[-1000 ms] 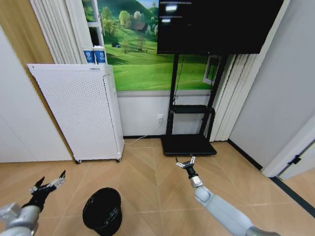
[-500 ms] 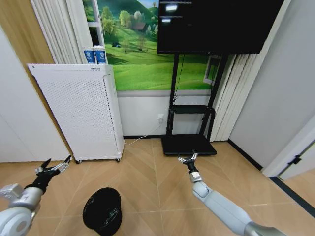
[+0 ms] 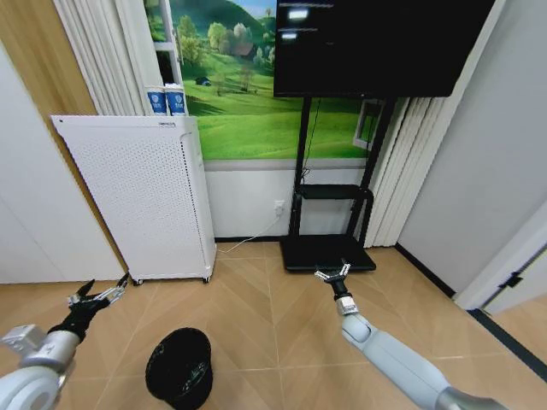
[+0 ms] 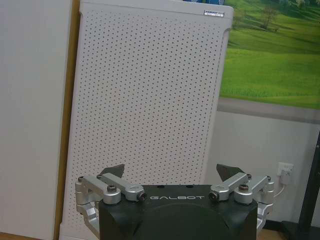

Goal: Pick up the trash bin and place the garbage on the floor into it.

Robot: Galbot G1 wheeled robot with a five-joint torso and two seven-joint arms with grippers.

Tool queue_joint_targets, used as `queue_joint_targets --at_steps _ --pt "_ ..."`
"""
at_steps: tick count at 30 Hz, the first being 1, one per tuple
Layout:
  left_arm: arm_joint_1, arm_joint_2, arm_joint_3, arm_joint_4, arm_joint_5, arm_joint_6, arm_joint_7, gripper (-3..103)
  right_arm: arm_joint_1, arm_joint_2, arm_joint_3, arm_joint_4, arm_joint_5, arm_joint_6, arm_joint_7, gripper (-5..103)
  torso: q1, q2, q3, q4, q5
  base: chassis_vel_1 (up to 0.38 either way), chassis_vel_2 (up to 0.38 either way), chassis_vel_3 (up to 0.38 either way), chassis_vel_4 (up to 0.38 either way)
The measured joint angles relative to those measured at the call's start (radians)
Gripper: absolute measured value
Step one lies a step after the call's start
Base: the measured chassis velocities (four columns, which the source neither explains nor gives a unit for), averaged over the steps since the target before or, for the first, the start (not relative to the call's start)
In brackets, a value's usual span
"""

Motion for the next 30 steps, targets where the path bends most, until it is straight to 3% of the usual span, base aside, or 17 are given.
queue_joint_targets --at_steps 21,25,30 --pt "0.004 -0.004 0.000 -0.012 0.000 0.001 -0.017 100 0.008 -0.008 -0.010 -0.006 0.001 0.016 -0.014 100 0.031 0.088 0.057 0.0000 0.0000 0.000 0.000 0.000 0.000" --pt "0.001 0.005 -0.002 -0.011 -0.005 0.001 -0.017 100 0.016 -0.009 -0.019 -0.004 0.035 0.016 -0.027 100 0.036 0.105 0.068 0.0000 -0.0001 0.000 0.000 0.000 0.000" --pt "-0.008 0.019 -0.007 -0.009 -0.019 0.001 -0.019 100 0.045 -0.038 -0.063 0.008 0.143 0.014 -0.077 100 0.044 0.127 0.083 0.0004 0.0000 0.000 0.000 0.000 0.000"
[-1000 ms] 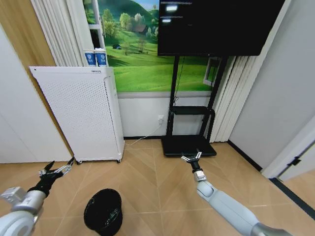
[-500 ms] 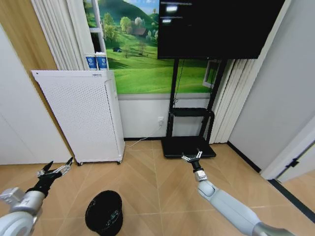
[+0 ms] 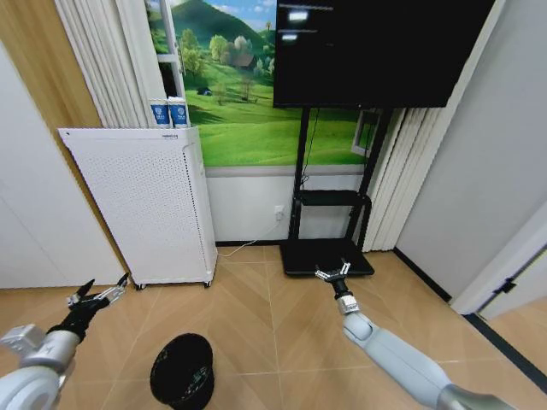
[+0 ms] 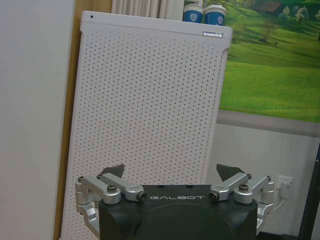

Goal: Pick up the trash bin and place the garbage on the floor into it.

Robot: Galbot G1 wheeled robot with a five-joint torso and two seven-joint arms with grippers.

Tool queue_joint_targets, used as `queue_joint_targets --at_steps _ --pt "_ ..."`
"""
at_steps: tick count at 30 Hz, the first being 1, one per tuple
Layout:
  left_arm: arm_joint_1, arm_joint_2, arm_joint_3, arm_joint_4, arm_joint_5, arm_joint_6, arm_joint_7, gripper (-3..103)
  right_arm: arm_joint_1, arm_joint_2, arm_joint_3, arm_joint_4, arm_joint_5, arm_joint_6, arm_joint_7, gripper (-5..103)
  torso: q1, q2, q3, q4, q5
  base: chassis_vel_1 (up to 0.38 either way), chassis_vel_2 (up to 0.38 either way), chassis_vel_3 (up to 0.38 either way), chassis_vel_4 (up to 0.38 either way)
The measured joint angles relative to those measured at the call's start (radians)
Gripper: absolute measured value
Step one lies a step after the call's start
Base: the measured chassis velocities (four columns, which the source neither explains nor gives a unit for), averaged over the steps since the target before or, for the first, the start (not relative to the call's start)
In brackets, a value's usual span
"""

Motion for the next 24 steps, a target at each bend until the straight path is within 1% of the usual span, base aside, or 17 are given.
queue_joint_targets --at_steps 1,3,4,5,6,7,9,11,12,14,15,17,18,20,21,22,24 --pt "-0.003 0.001 0.000 0.003 0.000 0.000 -0.001 100 0.003 -0.019 -0.020 0.011 0.040 -0.008 -0.014 100 0.002 0.005 0.004 0.0000 0.0001 0.000 0.000 0.000 0.000" --pt "-0.010 -0.002 0.005 0.008 0.000 0.000 -0.001 100 0.004 -0.095 -0.092 0.049 0.139 -0.027 -0.072 100 0.006 0.017 0.011 -0.0003 0.0002 0.000 0.000 0.000 0.000" --pt "-0.010 -0.002 0.005 0.008 0.000 0.000 -0.001 100 0.004 -0.095 -0.092 0.049 0.139 -0.027 -0.072 100 0.006 0.017 0.011 -0.0003 0.0002 0.000 0.000 0.000 0.000" --pt "-0.011 -0.005 0.007 0.009 0.000 0.000 -0.001 100 0.004 -0.116 -0.111 0.055 0.159 -0.027 -0.087 100 0.007 0.019 0.013 -0.0003 0.0002 0.000 0.000 0.000 0.000" --pt "-0.016 -0.013 0.013 0.011 0.003 0.000 -0.001 100 0.004 -0.160 -0.147 0.065 0.206 -0.022 -0.115 100 0.010 0.027 0.017 -0.0010 0.0000 0.000 0.000 0.000 0.000" --pt "-0.016 -0.013 0.013 0.011 0.003 0.000 -0.001 100 0.004 -0.160 -0.147 0.065 0.206 -0.022 -0.115 100 0.010 0.027 0.017 -0.0010 0.0000 0.000 0.000 0.000 0.000" --pt "-0.024 -0.028 0.029 0.018 0.013 -0.001 0.005 100 0.003 -0.246 -0.184 0.128 0.333 -0.039 -0.144 100 0.014 0.039 0.024 -0.0007 0.0005 0.000 0.000 0.000 0.000" --pt "-0.032 -0.037 0.043 0.022 0.023 -0.002 0.011 100 -0.006 -0.323 -0.199 0.196 0.429 -0.069 -0.156 100 0.018 0.049 0.031 -0.0003 -0.0004 0.000 0.000 0.000 0.000" --pt "-0.032 -0.037 0.043 0.022 0.023 -0.002 0.011 100 -0.006 -0.323 -0.199 0.196 0.429 -0.069 -0.156 100 0.018 0.049 0.031 -0.0003 -0.0004 0.000 0.000 0.000 0.000" --pt "-0.043 -0.046 0.056 0.022 0.026 -0.002 0.010 100 -0.035 -0.400 -0.195 0.278 0.513 -0.113 -0.156 100 0.022 0.060 0.038 -0.0003 0.0001 0.000 0.000 0.000 0.000" --pt "-0.043 -0.046 0.056 0.022 0.026 -0.002 0.010 100 -0.035 -0.400 -0.195 0.278 0.513 -0.113 -0.156 100 0.022 0.060 0.038 -0.0003 0.0001 0.000 0.000 0.000 0.000" --pt "-0.053 -0.059 0.067 0.022 0.034 -0.003 0.010 100 -0.104 -0.463 -0.141 0.366 0.573 -0.162 -0.123 100 0.027 0.073 0.045 -0.0007 -0.0007 0.000 0.000 0.000 0.000" --pt "-0.053 -0.059 0.067 0.022 0.034 -0.003 0.010 100 -0.104 -0.463 -0.141 0.366 0.573 -0.162 -0.123 100 0.027 0.073 0.045 -0.0007 -0.0007 0.000 0.000 0.000 0.000" --pt "-0.054 -0.079 0.073 0.019 0.041 -0.003 0.010 100 -0.246 -0.487 -0.020 0.444 0.592 -0.197 -0.082 100 0.032 0.086 0.053 -0.0003 0.0003 0.000 0.000 0.000 0.000" --pt "-0.054 -0.079 0.073 0.019 0.041 -0.003 0.010 100 -0.246 -0.487 -0.020 0.444 0.592 -0.197 -0.082 100 0.032 0.086 0.053 -0.0003 0.0003 0.000 0.000 0.000 0.000" --pt "-0.050 -0.093 0.073 0.015 0.049 -0.003 0.010 100 -0.343 -0.494 0.054 0.485 0.589 -0.226 -0.059 100 0.035 0.094 0.058 -0.0004 0.0007 0.000 0.000 0.000 0.000" --pt "-0.049 -0.098 0.073 0.014 0.052 -0.003 0.010 100 -0.385 -0.498 0.092 0.500 0.584 -0.238 -0.053 100 0.037 0.096 0.060 -0.0003 0.0007 0.000 0.000 0.000 0.000"
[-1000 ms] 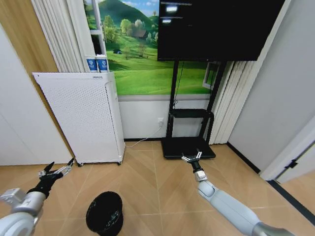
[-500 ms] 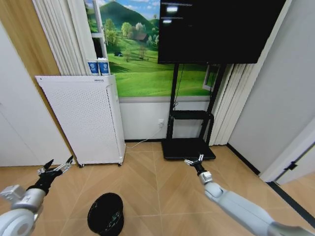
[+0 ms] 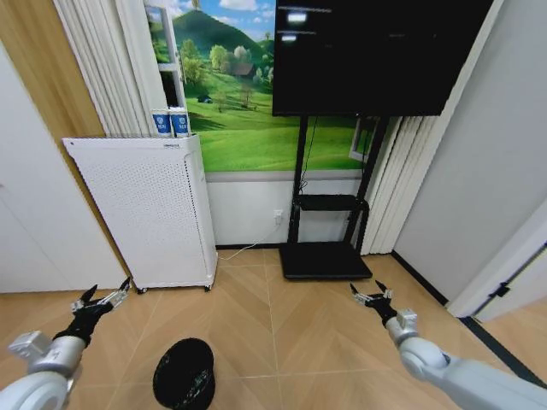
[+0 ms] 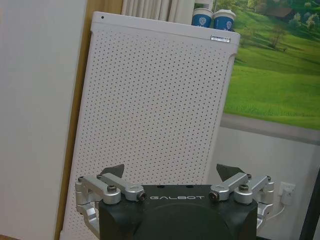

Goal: Pick up the trash bin and place the garbage on the floor into it.

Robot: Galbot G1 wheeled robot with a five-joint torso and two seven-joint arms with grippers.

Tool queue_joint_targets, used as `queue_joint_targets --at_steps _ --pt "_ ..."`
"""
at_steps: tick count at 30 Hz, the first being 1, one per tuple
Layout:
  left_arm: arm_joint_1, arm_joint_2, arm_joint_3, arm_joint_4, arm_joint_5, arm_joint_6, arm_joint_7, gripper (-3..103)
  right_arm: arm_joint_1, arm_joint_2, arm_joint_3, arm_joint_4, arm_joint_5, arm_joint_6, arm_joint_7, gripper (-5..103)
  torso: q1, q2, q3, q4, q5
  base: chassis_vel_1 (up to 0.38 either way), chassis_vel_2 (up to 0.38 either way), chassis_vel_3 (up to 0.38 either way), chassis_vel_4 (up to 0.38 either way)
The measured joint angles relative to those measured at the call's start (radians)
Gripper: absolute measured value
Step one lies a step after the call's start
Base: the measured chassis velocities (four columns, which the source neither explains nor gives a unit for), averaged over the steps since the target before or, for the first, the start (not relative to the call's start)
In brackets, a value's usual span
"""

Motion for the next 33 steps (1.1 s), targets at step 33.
queue_joint_targets --at_steps 33 --pt "0.017 -0.080 0.047 -0.016 0.088 -0.010 0.021 100 -0.466 0.063 0.446 0.067 -0.205 -0.005 -0.003 100 0.059 0.146 0.087 0.0000 -0.0008 0.000 0.000 0.000 0.000"
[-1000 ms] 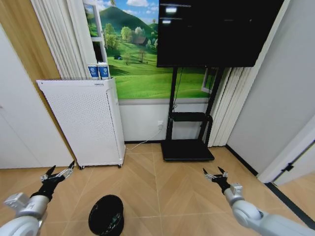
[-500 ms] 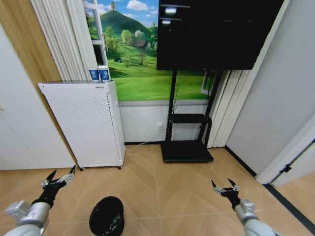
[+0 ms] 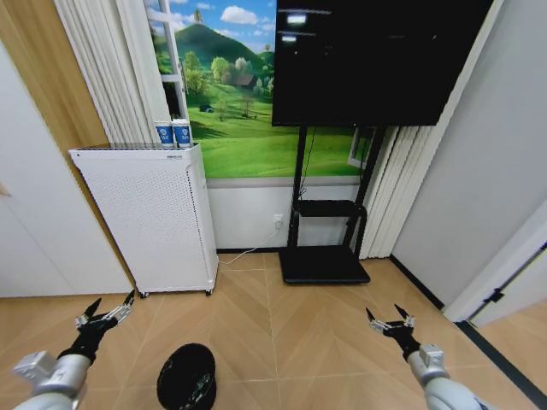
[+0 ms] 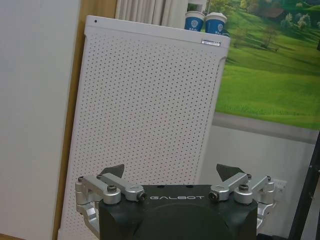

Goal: Pick up the trash bin and place the garbage on the floor into it.

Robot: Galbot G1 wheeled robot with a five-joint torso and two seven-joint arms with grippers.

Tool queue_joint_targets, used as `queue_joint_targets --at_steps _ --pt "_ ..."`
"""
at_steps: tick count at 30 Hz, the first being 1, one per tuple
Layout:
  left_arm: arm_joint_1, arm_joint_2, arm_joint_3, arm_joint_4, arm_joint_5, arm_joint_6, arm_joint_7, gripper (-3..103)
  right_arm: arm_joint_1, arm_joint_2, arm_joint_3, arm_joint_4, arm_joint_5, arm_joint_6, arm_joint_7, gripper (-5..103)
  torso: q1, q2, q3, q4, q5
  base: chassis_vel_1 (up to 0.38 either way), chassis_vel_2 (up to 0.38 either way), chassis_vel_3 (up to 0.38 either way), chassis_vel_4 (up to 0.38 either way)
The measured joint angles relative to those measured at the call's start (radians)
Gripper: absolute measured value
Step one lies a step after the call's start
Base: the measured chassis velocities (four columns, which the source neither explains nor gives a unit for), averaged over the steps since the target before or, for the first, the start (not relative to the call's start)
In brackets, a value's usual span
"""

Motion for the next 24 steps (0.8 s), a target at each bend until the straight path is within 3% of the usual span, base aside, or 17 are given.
queue_joint_targets --at_steps 10,17,24 --pt "-0.028 0.007 0.025 0.016 0.002 -0.002 -0.002 100 -0.084 0.029 0.086 0.028 -0.030 -0.011 0.011 100 0.017 0.042 0.024 0.0000 -0.0001 0.000 0.000 0.000 0.000" --pt "-0.033 0.005 0.032 0.015 0.002 -0.003 -0.003 100 -0.153 0.152 0.160 0.034 -0.090 -0.015 0.018 100 0.033 0.079 0.046 -0.0002 -0.0001 0.000 0.000 0.000 0.000" --pt "-0.026 0.006 0.036 0.015 0.015 -0.008 0.007 100 -0.152 0.179 0.172 0.039 -0.110 -0.019 0.025 100 0.046 0.108 0.063 0.0000 -0.0002 0.000 0.000 0.000 0.000"
